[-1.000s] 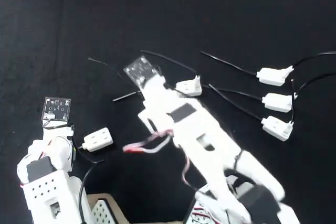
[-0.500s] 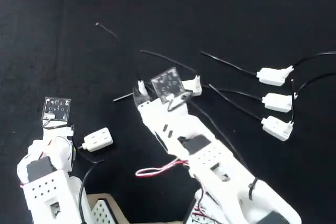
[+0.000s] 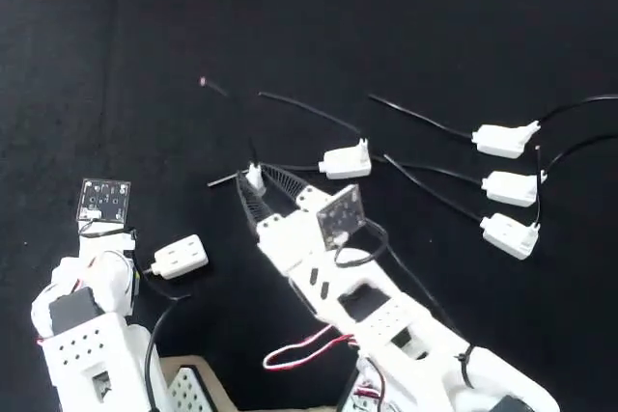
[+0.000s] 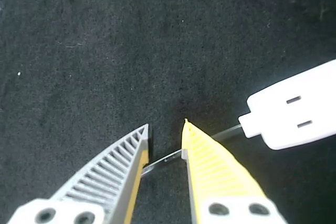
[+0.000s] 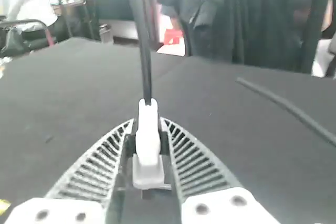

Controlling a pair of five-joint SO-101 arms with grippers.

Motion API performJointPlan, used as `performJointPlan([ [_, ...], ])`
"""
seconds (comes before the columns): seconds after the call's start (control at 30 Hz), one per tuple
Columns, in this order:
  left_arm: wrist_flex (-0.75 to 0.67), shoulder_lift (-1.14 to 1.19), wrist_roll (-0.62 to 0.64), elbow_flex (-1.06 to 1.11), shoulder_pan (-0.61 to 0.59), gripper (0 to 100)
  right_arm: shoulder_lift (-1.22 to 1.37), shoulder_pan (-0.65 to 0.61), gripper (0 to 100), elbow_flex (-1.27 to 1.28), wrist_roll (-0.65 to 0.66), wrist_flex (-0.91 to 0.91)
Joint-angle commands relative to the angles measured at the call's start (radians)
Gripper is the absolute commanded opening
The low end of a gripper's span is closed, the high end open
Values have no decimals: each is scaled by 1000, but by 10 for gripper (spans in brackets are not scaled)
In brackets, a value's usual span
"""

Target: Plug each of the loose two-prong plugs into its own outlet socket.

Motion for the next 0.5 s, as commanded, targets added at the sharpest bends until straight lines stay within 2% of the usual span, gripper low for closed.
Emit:
performJointPlan([
  [0.0,9,-3,-2,-7,-12,116,-25,-54,11,-4,0,35],
  [0.27,3,-3,2,-16,-67,116,-10,-112,11,-1,-17,8],
  [0.47,5,-3,35,-21,-67,116,174,-130,11,-73,-78,6],
])
